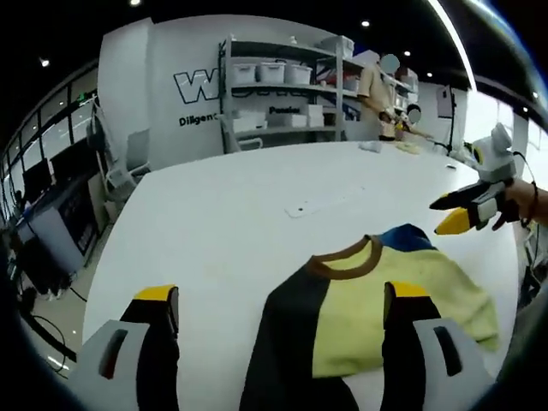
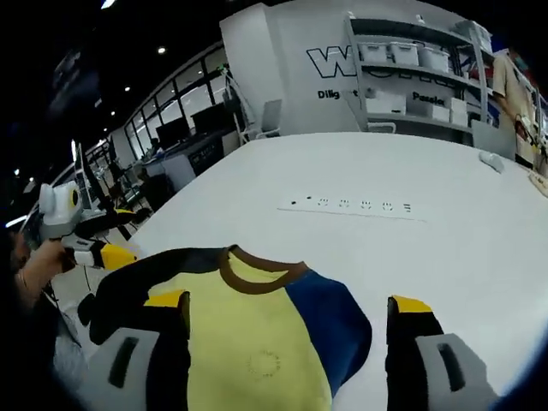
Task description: Fold the garment on the visible template until the final outline fits inside the template.
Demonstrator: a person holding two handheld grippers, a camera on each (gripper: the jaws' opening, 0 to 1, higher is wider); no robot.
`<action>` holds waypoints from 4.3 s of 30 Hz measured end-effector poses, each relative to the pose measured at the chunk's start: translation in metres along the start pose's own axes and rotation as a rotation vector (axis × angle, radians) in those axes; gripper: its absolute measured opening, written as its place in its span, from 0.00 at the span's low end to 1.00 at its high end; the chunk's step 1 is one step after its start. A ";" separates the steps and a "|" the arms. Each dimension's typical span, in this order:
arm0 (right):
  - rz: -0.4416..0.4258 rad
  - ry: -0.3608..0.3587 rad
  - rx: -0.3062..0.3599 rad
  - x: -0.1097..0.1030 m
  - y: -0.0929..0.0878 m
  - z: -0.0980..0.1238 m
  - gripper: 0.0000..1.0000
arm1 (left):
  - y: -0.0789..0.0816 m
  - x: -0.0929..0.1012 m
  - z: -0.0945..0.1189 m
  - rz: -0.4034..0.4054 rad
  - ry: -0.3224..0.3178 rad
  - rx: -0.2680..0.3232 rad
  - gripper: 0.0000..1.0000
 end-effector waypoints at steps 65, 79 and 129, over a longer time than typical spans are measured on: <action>0.099 0.054 -0.118 0.002 -0.111 0.058 0.68 | -0.088 -0.052 0.075 0.030 0.198 -0.295 0.03; 0.103 0.077 -0.107 -0.010 -0.115 0.070 0.67 | -0.095 -0.089 0.059 0.106 0.304 -0.327 0.03; 0.377 0.392 -0.045 -0.140 -0.098 0.036 0.40 | -0.090 -0.012 0.079 0.041 0.105 -0.158 0.99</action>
Point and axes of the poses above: the point that each gripper's makers call its tool centre point, and the gripper's own axes: z roughly backward along the fingers, x roughly to its right, y roughly out of its top, the point moved 6 cm from there along z, roughly backward along the fingers, and after that the axes turned 4 degrees about -y, right-handed, at the moved point
